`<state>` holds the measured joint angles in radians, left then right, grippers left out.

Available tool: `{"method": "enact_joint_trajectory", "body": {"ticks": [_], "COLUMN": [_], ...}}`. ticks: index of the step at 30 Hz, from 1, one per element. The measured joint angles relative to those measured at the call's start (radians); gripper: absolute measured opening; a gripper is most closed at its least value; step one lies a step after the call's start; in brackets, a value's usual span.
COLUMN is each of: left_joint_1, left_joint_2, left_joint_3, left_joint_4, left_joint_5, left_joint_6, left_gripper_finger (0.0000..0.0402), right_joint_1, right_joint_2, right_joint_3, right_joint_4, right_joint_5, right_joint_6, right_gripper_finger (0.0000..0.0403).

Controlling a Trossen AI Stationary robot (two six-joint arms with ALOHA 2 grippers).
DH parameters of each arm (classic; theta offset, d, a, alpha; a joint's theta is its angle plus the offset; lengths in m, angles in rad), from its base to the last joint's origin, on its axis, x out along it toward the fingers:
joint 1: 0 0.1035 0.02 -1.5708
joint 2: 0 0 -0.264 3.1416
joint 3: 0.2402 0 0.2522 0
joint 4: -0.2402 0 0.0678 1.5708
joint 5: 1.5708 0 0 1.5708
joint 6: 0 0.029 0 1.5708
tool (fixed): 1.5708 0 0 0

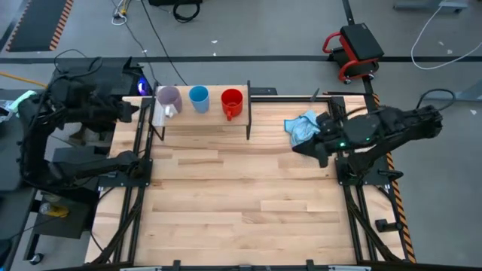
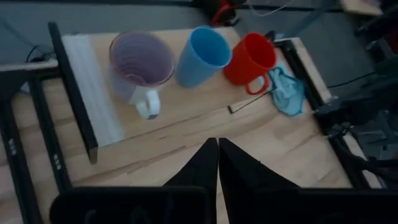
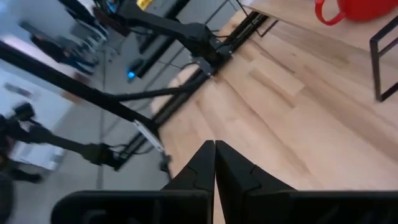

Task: Stack small to large cups/mugs on shelf
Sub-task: Return to Home Position

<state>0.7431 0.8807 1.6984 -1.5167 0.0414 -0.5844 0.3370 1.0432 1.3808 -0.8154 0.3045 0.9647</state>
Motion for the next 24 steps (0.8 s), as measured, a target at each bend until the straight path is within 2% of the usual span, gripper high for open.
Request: {"method": "enact_joint_trajectory", "body": {"ticks": [4, 9, 13, 17, 21, 24], "left_joint_1": [-0.009, -0.009, -0.009, -0.009, -0.004, -0.004], "left_joint_2": [-0.008, -0.063, -0.145, -0.234, -0.300, -0.334], "left_joint_3": [0.039, 0.045, 0.046, 0.046, 0.046, 0.046], "left_joint_4": [-0.004, 0.078, 0.219, 0.301, 0.306, 0.300], "left_joint_5": [0.031, 0.174, 0.223, 0.271, 0.295, 0.292], "left_joint_6": [0.083, 0.236, 0.281, 0.388, 0.348, 0.229], "left_gripper_finger": [0.0022, 0.0031, 0.0034, 0.0030, 0.0024, 0.0024], "right_joint_1": [0.002, 0.025, 0.053, 0.080, 0.093, 0.093], "right_joint_2": [-0.027, -0.047, -0.064, -0.087, -0.112, -0.137], "right_joint_3": [0.000, 0.000, 0.000, 0.000, 0.000, 0.000], "right_joint_4": [0.000, 0.011, 0.119, 0.257, 0.314, 0.310], "right_joint_5": [-0.023, -0.019, 0.004, 0.005, 0.014, 0.039], "right_joint_6": [-0.008, -0.077, -0.174, -0.286, -0.355, -0.383], "right_gripper_finger": [0.0018, 0.0018, 0.0018, 0.0018, 0.0018, 0.0018]}}
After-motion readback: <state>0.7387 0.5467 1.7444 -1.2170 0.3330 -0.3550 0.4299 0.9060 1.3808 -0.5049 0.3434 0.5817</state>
